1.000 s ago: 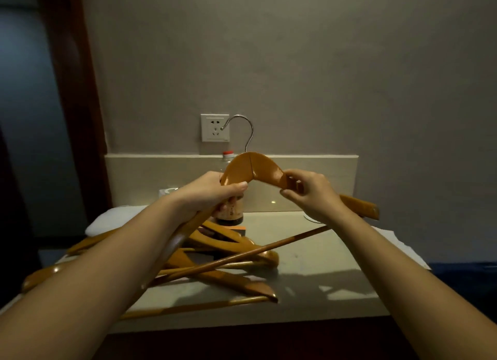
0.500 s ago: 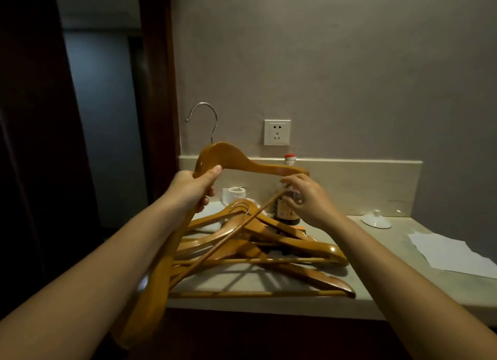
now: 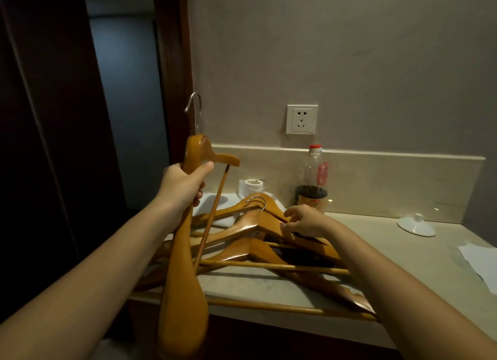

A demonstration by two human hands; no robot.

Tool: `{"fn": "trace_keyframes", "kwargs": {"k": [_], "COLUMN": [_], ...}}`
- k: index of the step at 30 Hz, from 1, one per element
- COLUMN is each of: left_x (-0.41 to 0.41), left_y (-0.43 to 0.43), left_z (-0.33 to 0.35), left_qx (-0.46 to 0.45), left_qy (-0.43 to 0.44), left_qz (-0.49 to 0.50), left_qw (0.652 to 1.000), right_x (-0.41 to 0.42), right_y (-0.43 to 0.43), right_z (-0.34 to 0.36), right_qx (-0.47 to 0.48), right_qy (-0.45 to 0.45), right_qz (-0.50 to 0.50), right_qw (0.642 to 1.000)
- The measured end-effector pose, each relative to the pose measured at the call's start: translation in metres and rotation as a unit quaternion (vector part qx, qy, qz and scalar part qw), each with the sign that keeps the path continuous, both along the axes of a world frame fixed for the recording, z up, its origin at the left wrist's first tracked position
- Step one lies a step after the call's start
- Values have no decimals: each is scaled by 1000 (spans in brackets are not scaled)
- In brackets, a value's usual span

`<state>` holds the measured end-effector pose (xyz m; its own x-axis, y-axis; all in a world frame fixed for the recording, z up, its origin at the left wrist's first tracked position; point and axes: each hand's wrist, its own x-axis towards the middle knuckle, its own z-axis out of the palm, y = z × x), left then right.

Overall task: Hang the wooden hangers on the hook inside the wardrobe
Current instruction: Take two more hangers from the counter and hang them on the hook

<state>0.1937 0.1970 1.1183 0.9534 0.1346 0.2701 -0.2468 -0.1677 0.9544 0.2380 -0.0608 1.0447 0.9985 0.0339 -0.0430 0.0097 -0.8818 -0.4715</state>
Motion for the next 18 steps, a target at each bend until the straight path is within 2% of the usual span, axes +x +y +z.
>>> {"fn": "trace_keyframes", "kwargs": {"k": [3,8,13,18], "left_x": [0,-1,-3,-9], "left_y": [3,4,4,10], "left_z": [-6,-14,-21,-18], "left_qx": [-5,11,37,15], "left_qy": [-7,-27,-44,-45], "left_qz": [20,45,63,87], "left_qw": [1000,999,996,995], "right_x": [14,31,36,40], "right_y": [6,15,12,6], "right_z": [-7,-23,-31,-29], "right_qx": [-2,-15,49,85], "right_qy": [35,42,34,4], "right_qz": [19,53,66,66], "right_qw": [999,998,996,994]}}
